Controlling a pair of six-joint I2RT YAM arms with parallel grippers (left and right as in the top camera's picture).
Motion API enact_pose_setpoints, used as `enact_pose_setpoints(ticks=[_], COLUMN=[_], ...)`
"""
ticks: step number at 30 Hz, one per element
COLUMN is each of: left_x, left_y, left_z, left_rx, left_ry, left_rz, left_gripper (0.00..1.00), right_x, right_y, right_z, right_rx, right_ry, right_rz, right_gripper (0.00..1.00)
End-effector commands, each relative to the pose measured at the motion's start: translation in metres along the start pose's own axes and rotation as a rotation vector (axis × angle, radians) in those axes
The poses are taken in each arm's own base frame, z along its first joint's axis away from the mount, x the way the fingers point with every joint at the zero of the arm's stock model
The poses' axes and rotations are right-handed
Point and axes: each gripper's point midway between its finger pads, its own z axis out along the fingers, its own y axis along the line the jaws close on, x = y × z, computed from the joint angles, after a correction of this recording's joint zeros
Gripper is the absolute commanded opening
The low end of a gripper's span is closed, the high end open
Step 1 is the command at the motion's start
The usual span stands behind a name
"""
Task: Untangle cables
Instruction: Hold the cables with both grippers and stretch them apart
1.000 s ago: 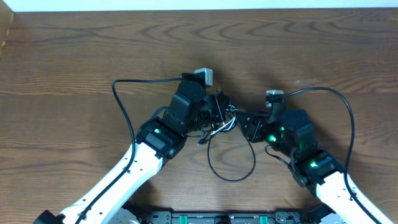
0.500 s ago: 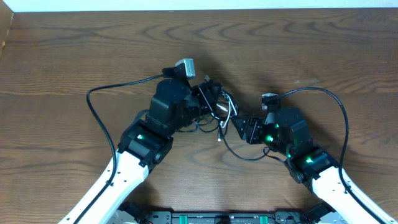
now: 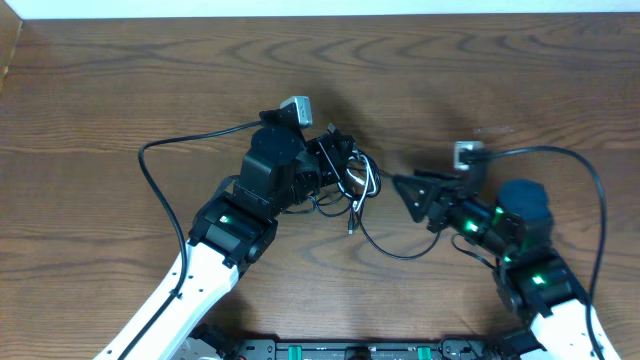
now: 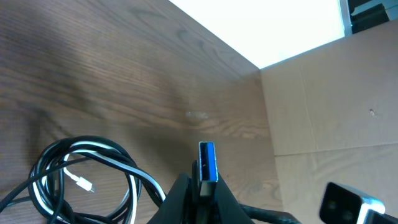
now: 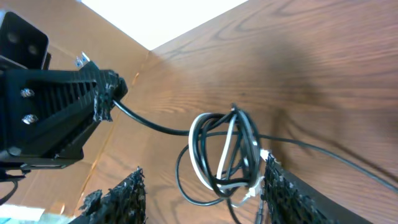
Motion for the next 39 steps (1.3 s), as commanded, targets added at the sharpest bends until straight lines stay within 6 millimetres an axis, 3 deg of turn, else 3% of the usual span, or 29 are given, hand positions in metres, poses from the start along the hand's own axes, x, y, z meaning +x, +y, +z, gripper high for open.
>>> enact_pose_setpoints(ticks=[1,9,14,21,27,39], left_x=[-0.002,0.005,0.002,0.005,-0.002,0.0], left_y=[-0.011,-0.02,-0.039,-0.047,-0.062,-0.064], left_z=[-0.004,-0.005,-0.008,-0.009,-0.013,-0.013], left_rx=[0.044,0.094,0.18,0.218,0.281,0.289], left_ry=[0.008,0.048,0.047,0.074,0.046,0.065], left_rz=[0.025,0.03,0.046,0.021,0.032,-0.008], left_gripper=[0.07,0.08,0.08,0.08,0.08,0.08], right_x=[-0.004,0.017,0.025,0.028,0.033,0.034], right_y=[-0.009,-0.035,-0.042,-0.046,-0.047,-0.027], right_z=[-0.008,-0.002,0.001,0.004,0.006,0.017], right_rx=[0.037,0.13,0.15,0.16,0.156,0.087], right_ry=[-0.011,0.074,0.107,0.12,0.141,0.141], right_rz=[-0.025,0.041,0.063,0.072,0.118,0.08], right_gripper=[0.6,0.54,0.58,0.6,0.6,0.61])
